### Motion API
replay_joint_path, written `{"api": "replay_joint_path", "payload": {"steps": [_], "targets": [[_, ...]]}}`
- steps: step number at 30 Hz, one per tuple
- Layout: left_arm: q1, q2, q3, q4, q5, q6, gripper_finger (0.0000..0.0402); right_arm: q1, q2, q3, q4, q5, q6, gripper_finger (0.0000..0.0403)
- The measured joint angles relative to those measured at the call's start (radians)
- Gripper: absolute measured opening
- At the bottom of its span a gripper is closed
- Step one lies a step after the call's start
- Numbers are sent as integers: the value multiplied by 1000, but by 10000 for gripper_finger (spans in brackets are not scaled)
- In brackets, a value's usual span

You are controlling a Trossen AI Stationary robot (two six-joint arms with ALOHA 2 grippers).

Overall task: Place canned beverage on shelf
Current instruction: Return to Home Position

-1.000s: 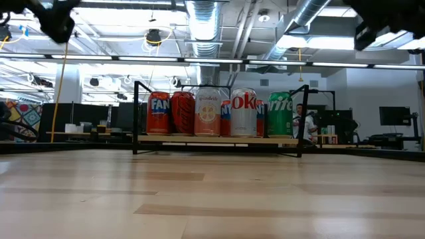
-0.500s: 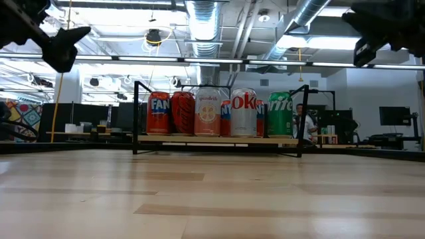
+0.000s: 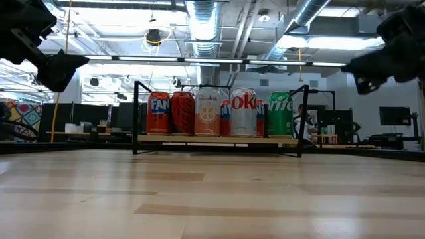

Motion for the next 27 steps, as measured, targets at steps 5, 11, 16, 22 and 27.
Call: {"api": "replay_joint_path", "payload": {"steps": [5, 11, 16, 22, 27], "targets": [[0, 8, 5, -17, 2, 12, 334, 0, 2, 0, -96, -5, 0, 67], [0, 7, 6, -20, 1, 13, 334, 0, 13, 0, -96, -4, 0, 67], [0, 7, 6, -22, 1, 13, 334, 0, 13, 0, -97, -4, 0, 67], [0, 7, 7, -24, 1, 13, 334, 0, 13, -1, -99, -4, 0, 67], [0, 7, 8, -24, 0, 13, 334, 0, 13, -1, -101, -4, 0, 67]]}}
